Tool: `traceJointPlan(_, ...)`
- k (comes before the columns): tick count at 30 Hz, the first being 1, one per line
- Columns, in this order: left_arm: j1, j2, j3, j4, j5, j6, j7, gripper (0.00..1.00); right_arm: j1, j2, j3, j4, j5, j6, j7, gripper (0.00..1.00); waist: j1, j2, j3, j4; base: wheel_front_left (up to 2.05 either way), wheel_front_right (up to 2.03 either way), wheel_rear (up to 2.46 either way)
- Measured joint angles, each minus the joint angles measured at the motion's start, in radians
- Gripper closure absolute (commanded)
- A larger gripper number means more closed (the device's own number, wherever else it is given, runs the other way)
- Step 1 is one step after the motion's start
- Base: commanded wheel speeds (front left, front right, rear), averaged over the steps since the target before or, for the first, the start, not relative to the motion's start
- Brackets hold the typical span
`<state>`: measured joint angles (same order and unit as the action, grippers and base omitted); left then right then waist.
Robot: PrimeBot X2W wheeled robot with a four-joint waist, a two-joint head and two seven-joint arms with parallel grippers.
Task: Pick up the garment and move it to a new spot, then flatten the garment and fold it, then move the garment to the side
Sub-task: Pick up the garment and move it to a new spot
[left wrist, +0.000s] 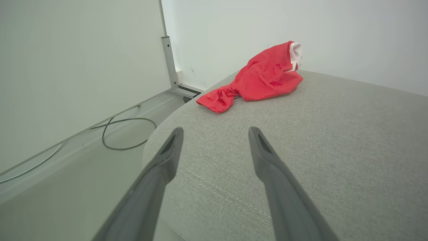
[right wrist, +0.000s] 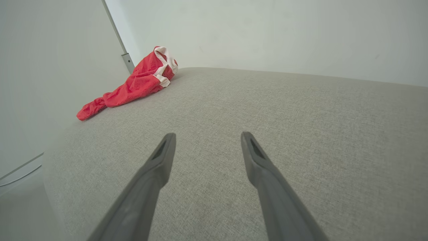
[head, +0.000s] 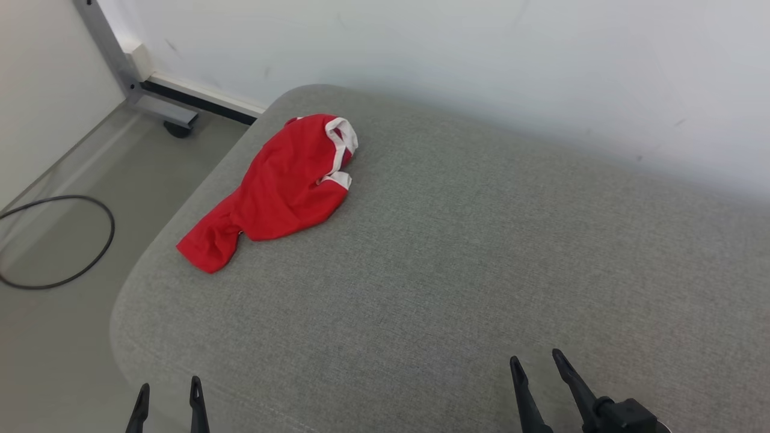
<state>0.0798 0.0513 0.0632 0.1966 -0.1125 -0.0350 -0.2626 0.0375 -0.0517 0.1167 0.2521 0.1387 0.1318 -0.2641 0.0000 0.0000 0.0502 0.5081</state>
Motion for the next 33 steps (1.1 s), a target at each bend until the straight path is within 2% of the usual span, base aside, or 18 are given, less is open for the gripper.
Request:
traceJointPlan(15,0.014,0.000,0.008,-0.017,-0.022,0.025,0.000,0.00,-0.040,-0.013,0.034,0.023,0.000,0.000,0.000,0.00,0.0001,0.0000,0.023,0.023,0.00,0.00,0.00)
traceJointPlan(20,-0.028,-0.001,0.013,-0.001,-0.021,-0.004,0.000,0.00,-0.034,-0.012,0.008,0.009,-0.001,0.000,0.000,0.00,0.0001,0.0000,0.021,0.016,0.00,0.00,0.00)
traceJointPlan(27,-0.167,0.003,0.103,-0.004,-0.035,-0.055,0.000,0.00,-0.063,-0.010,0.021,-0.016,-0.018,0.000,0.000,0.00,0.0001,0.0000,0.029,-0.037,0.00,0.00,0.00)
traceJointPlan(33,-0.329,0.079,0.136,0.007,-0.019,-0.087,0.000,0.00,-0.112,-0.012,0.043,-0.033,-0.020,0.000,0.000,0.00,0.0001,0.0000,0.066,-0.120,0.00,0.00,0.00)
